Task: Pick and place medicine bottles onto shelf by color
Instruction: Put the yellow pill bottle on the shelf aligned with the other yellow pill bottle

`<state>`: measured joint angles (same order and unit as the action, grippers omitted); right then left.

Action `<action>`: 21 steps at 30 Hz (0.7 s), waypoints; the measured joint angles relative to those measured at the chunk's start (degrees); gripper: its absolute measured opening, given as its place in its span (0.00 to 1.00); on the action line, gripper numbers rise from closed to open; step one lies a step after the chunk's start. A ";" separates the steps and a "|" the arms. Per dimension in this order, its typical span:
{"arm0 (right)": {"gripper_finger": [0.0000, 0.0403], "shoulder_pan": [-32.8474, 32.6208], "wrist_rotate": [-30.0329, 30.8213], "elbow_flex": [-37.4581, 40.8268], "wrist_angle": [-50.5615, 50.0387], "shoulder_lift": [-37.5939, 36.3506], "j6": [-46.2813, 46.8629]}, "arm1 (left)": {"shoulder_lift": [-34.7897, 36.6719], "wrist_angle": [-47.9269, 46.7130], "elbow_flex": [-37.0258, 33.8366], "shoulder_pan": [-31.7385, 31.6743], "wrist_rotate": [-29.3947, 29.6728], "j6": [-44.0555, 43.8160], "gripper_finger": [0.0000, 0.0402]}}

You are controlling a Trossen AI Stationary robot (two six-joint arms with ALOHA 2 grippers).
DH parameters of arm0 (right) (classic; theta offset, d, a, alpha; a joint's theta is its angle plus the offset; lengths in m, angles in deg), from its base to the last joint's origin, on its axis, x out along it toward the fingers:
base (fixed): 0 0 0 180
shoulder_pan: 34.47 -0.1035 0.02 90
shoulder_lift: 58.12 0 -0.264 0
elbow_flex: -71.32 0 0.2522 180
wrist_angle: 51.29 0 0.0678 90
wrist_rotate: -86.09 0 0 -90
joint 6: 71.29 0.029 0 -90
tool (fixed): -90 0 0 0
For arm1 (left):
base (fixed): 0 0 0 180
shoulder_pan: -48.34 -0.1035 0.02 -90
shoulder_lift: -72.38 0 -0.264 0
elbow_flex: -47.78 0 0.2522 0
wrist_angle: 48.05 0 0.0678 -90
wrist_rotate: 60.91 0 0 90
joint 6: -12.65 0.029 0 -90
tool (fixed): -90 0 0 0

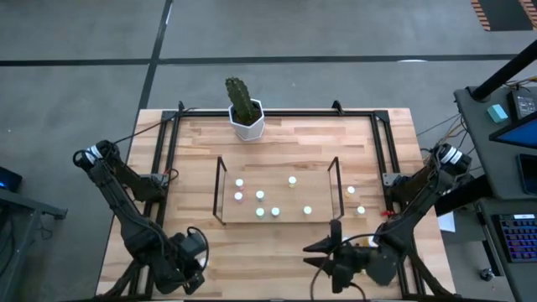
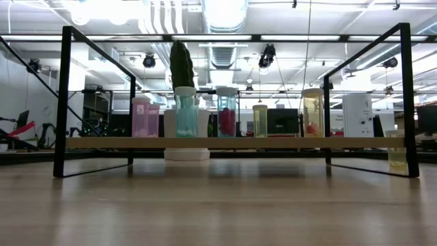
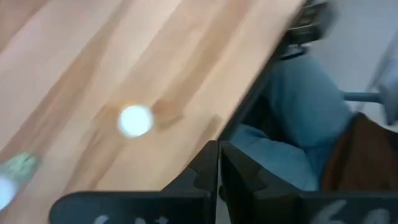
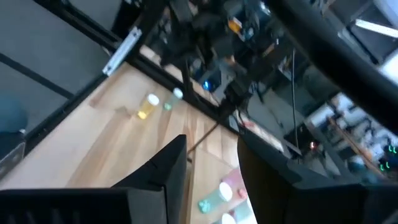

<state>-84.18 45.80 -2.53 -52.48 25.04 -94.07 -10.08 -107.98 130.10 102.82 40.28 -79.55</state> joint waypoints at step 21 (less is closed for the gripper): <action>0.32 -0.66 -3.55 10.11 10.53 -9.13 0.12 | -20.93 -25.72 20.57 -0.85 -7.74 -3.73 0.00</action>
<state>-84.84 42.24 7.58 -41.94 15.90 -93.94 -31.00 -133.69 150.68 101.97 32.55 -83.27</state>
